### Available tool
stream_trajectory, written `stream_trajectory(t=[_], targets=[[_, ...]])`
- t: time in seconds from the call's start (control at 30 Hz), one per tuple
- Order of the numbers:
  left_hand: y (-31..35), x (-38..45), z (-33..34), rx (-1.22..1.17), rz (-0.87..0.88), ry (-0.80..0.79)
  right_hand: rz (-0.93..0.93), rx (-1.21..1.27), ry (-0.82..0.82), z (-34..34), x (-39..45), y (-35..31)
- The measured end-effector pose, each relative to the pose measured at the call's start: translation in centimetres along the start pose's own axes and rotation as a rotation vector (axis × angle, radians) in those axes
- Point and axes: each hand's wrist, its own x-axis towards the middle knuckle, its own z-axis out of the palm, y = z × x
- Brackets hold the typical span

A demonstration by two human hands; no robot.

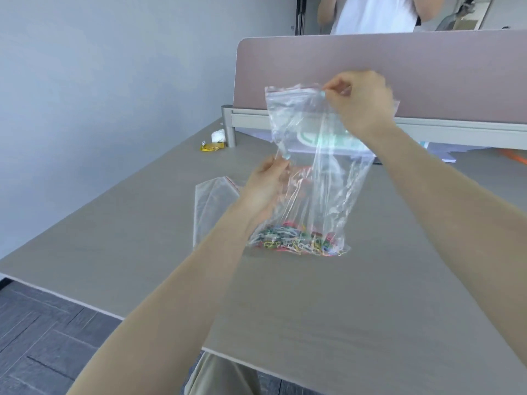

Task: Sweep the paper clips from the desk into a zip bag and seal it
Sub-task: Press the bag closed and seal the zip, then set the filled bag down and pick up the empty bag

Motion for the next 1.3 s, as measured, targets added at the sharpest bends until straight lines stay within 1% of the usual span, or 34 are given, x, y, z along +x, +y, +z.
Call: stream_trajectory(t=[0.07, 0.13, 0.17, 0.23, 0.33, 0.43, 0.5, 0.53, 0.6, 0.63, 0.67, 0.7, 0.73, 0.77, 0.8, 0.83, 0.9, 0.97, 1.03, 1.1, 1.13, 1.2, 1.3], targets=[[0.8, 0.5, 1.6, -0.094, 0.033, -0.065, 0.032, -0.006, 0.053, -1.0, 1.0, 1.0], [1.4, 0.6, 2.5, -0.09, 0.071, -0.077, 0.073, -0.016, 0.071, -1.5, 1.4, 2.3], [1.3, 0.7, 2.8, -0.065, 0.079, -0.074, 0.092, -0.034, 0.052, -1.4, 1.3, 3.0], [0.4, 0.7, 2.8, -0.038, 0.029, -0.08, 0.149, -0.088, -0.043, -0.6, 0.3, 4.7], [-2.0, 0.3, 2.1, -0.022, -0.099, -0.037, 0.247, -0.124, -0.211, 1.5, -2.1, 6.9], [-3.7, -0.4, 0.9, 0.092, -0.242, -0.017, 0.315, -0.172, -0.318, 3.5, -4.2, 8.4], [-4.1, -0.7, -0.2, 0.198, -0.297, -0.021, 0.35, -0.202, -0.45, 4.7, -5.0, 9.2], [-4.2, -0.6, -1.1, 0.313, -0.287, -0.007, 0.346, -0.212, -0.55, 5.3, -5.2, 9.9], [-4.4, 0.0, -3.5, 0.625, -0.19, 0.076, 0.294, -0.325, -0.815, 6.3, -5.3, 10.5], [-4.4, 0.3, -5.0, 0.746, -0.153, 0.161, 0.266, -0.448, -0.909, 6.8, -5.3, 10.4], [-4.3, 0.5, -6.6, 0.833, -0.157, 0.268, 0.228, -0.57, -0.909, 7.2, -5.3, 10.0], [-4.3, 0.6, -8.3, 0.908, -0.188, 0.388, 0.17, -0.633, -0.823, 7.6, -5.4, 8.8], [-4.3, 0.6, -10.0, 0.968, -0.233, 0.485, 0.082, -0.62, -0.678, 8.0, -5.6, 7.2], [-4.5, 0.6, -11.5, 0.997, -0.286, 0.544, -0.005, -0.524, -0.555, 8.5, -6.1, 5.2], [-4.6, 0.5, -12.7, 0.99, -0.34, 0.575, -0.072, -0.361, -0.495, 9.3, -6.7, 3.1], [-5.0, 0.6, -13.7, 0.976, -0.385, 0.591, -0.098, -0.218, -0.525, 10.3, -7.5, 1.0], [-5.5, 0.7, -14.6, 0.93, -0.387, 0.607, -0.061, -0.06, -0.728, 13.5, -9.5, -1.5], [-5.4, 1.4, -14.6, 0.784, -0.319, 0.606, 0.041, -0.032, -0.925, 16.7, -11.5, -2.1], [-4.8, 2.2, -14.3, 0.493, -0.328, 0.557, 0.079, -0.107, -0.997, 18.7, -13.1, -1.8], [-4.5, 2.8, -14.3, 0.212, -0.384, 0.48, 0.052, -0.155, -0.984, 19.2, -14.4, -1.6], [-4.6, 2.8, -14.4, 0.149, -0.41, 0.461, 0.013, -0.139, -0.949, 19.0, -15.0, -1.7], [-5.1, 2.4, -14.7, 0.083, -0.446, 0.448, -0.086, -0.079, -0.894, 18.4, -16.0, -2.1], [-5.2, 0.8, -14.8, 0.054, -0.404, 0.436, -0.187, -0.017, -0.903, 17.6, -17.1, -2.7]])
